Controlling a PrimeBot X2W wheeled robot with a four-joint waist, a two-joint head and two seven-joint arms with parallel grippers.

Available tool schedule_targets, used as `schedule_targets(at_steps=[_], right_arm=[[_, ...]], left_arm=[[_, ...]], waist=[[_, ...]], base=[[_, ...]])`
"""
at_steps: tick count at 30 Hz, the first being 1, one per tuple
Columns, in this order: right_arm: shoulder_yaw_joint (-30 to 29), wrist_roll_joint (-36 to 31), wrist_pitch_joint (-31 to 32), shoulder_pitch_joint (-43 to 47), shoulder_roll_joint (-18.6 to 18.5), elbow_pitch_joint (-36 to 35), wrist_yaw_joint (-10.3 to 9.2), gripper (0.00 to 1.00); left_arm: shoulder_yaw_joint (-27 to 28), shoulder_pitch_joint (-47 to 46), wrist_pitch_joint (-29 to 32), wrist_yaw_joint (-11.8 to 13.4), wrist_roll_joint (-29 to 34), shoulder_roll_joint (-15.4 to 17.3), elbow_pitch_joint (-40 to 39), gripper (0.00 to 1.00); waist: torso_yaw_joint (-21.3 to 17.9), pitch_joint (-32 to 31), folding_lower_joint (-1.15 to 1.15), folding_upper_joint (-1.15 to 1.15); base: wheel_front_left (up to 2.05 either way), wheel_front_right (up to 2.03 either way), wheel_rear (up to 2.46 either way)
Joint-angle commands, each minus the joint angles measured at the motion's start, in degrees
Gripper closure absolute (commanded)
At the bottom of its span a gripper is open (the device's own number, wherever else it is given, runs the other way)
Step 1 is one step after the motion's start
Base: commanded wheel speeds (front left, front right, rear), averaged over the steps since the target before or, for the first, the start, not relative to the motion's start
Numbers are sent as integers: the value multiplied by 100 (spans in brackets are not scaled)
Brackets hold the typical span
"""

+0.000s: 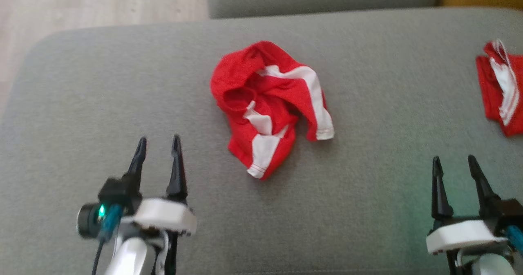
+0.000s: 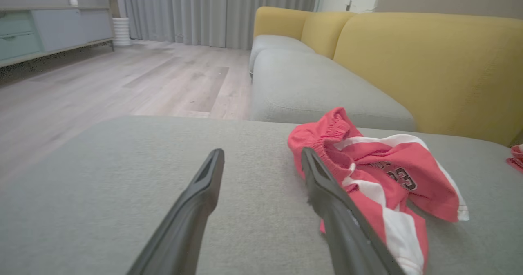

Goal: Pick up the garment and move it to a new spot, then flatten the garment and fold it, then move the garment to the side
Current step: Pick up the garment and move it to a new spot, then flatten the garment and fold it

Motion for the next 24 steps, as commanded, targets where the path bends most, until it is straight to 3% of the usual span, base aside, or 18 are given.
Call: schedule_targets(at_steps=[1,13,24], right_arm=[[89,-45,-62,-47,-36,-214,37,0],[105,-100,-62,501,-36,-175,37,0],[180,103,-62,555,-36,-148,37,0]], left_arm=[[258,-165,-34,-28,152,47,-263,0],[845,1140,-34,-580,1149,-62,-551,0],[1128,1254,-34,-908,1363,-236,-457,0]], waist=[[210,-212,0,0],[702,-645,0,0],[670,-682,0,0]], base=[[0,0,0],[0,0,0],[0,0,0]])
